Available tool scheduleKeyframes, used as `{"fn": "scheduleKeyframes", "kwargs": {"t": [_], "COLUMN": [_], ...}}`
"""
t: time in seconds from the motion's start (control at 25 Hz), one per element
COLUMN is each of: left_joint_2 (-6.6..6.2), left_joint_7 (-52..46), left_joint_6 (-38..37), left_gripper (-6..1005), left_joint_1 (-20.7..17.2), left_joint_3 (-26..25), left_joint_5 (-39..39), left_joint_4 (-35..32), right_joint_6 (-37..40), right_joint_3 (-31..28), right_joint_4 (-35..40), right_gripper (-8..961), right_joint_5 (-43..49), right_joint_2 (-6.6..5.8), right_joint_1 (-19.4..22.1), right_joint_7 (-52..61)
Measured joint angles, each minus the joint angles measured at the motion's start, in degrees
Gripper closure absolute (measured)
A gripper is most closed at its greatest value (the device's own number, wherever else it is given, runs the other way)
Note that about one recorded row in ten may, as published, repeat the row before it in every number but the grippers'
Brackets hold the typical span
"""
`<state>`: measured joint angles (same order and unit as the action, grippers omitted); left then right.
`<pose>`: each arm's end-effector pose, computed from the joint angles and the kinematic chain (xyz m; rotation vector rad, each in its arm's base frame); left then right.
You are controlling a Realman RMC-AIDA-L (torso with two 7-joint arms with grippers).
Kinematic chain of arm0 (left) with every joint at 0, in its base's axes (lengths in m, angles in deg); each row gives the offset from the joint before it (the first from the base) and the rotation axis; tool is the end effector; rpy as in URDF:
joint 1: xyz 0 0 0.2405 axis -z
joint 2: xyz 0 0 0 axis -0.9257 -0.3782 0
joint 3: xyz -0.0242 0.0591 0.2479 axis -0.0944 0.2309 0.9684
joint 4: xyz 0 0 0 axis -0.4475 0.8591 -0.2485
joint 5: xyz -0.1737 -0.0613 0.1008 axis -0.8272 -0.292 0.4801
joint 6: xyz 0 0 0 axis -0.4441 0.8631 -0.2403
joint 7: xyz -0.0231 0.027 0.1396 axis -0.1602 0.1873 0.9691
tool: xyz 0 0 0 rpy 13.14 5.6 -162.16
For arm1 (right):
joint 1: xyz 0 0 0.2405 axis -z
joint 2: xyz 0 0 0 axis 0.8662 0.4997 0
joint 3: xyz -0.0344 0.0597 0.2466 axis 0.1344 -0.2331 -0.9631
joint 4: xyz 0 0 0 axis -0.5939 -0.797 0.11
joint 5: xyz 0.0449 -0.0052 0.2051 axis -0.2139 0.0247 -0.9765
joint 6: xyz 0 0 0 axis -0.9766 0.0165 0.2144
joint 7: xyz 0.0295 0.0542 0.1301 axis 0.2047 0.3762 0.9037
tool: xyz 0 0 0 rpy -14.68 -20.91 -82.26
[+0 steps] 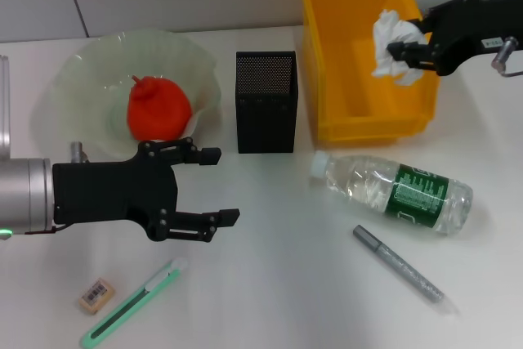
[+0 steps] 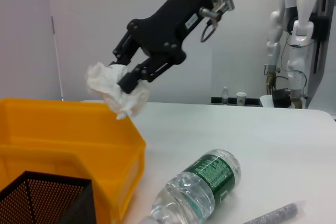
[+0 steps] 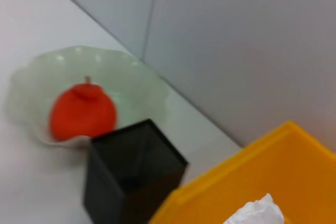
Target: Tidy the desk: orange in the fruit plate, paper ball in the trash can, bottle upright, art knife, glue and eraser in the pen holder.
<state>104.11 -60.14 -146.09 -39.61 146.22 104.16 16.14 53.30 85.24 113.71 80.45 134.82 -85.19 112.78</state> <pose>-0.2218 0.3220 -0.0187 -2.9241 -0.1111 -0.6365 0.1863 0.3738 0.0898 -2.4292 0.3973 0.0104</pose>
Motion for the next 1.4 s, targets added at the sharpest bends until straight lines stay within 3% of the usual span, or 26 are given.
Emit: {"fn": "scheduleKeyframes", "kwargs": {"t": [0.4,0.88,1.36,1.4], "left_joint_2": [0.15,0.18,0.15,0.11], "left_joint_7": [0.0,0.0,0.0,0.0], "left_joint_6": [0.2,0.4,0.4,0.4], "left_gripper": [135,135,136,136], "left_joint_1": [0.7,0.9,1.0,1.1], "left_joint_3": [0.3,0.3,0.3,0.3], "left_joint_5": [-0.1,-0.2,-0.2,-0.2], "left_joint_4": [0.1,0.7,0.7,0.7], "right_joint_6": [-10.2,-13.3,-14.6,-14.7], "right_joint_3": [0.3,0.2,0.5,0.4], "right_joint_4": [-9.1,-16.1,-16.4,-16.4], "right_gripper": [633,631,610,573], "right_joint_5": [0.1,-0.2,-0.2,-0.1], "right_joint_2": [-0.12,-0.12,0.02,0.03], "right_joint_1": [-1.5,-4.8,-4.5,-4.5], "right_joint_7": [-7.9,-10.9,-10.1,-10.0]}}
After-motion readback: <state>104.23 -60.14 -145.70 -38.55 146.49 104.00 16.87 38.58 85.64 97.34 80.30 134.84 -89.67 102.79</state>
